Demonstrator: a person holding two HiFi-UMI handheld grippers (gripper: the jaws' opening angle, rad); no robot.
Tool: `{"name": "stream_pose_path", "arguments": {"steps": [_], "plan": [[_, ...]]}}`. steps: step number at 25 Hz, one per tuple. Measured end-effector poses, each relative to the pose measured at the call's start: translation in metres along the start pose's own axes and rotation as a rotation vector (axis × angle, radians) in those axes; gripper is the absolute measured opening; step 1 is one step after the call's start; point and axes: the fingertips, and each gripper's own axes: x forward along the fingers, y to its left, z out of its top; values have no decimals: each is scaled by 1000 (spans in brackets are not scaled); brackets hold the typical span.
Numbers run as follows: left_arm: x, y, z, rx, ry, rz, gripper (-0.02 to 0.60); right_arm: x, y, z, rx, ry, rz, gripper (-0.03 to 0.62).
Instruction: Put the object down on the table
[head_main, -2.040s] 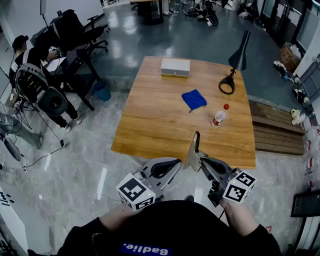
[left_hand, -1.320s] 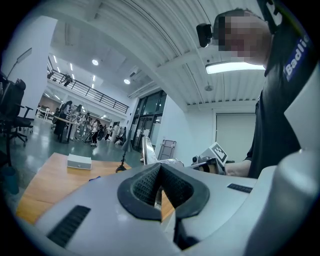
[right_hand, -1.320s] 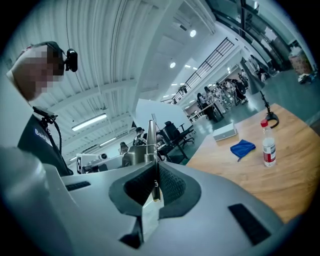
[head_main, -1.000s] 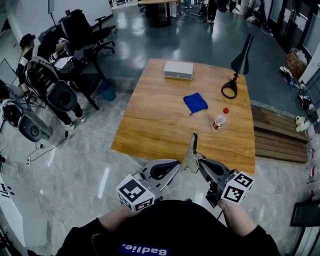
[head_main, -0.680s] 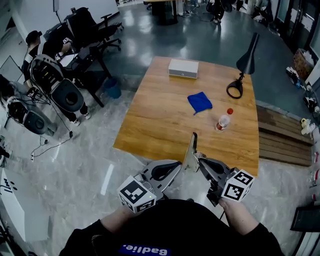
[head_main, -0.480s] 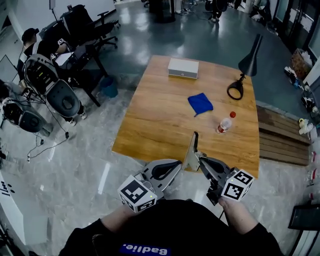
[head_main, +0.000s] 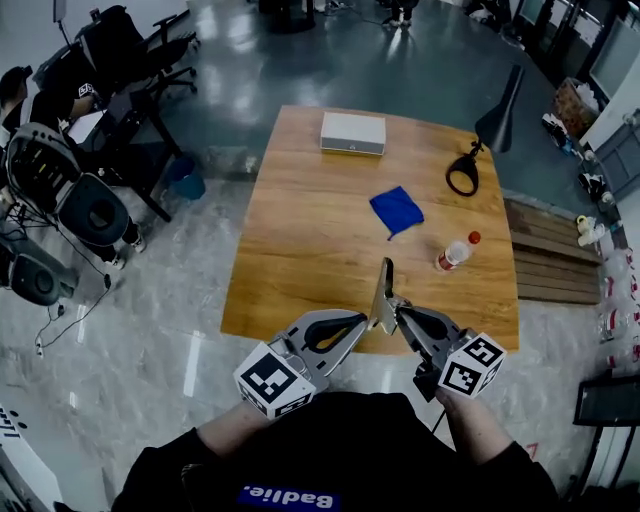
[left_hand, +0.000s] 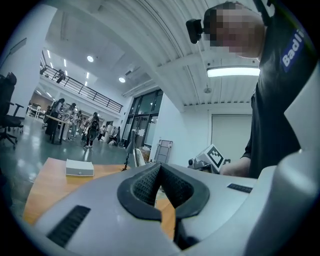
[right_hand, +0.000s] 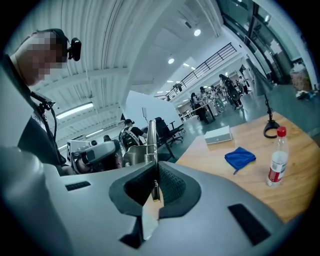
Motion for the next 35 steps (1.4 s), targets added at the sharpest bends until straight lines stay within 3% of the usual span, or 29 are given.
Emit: {"name": "stream_pose_path", "arguments": {"steps": [15, 35], "plan": [[38, 28, -1, -31, 10, 41, 3, 22, -58, 1, -19, 84, -7, 8], [47, 29, -9, -61, 26, 80, 3, 51, -111, -43, -390, 351, -91, 9]]}}
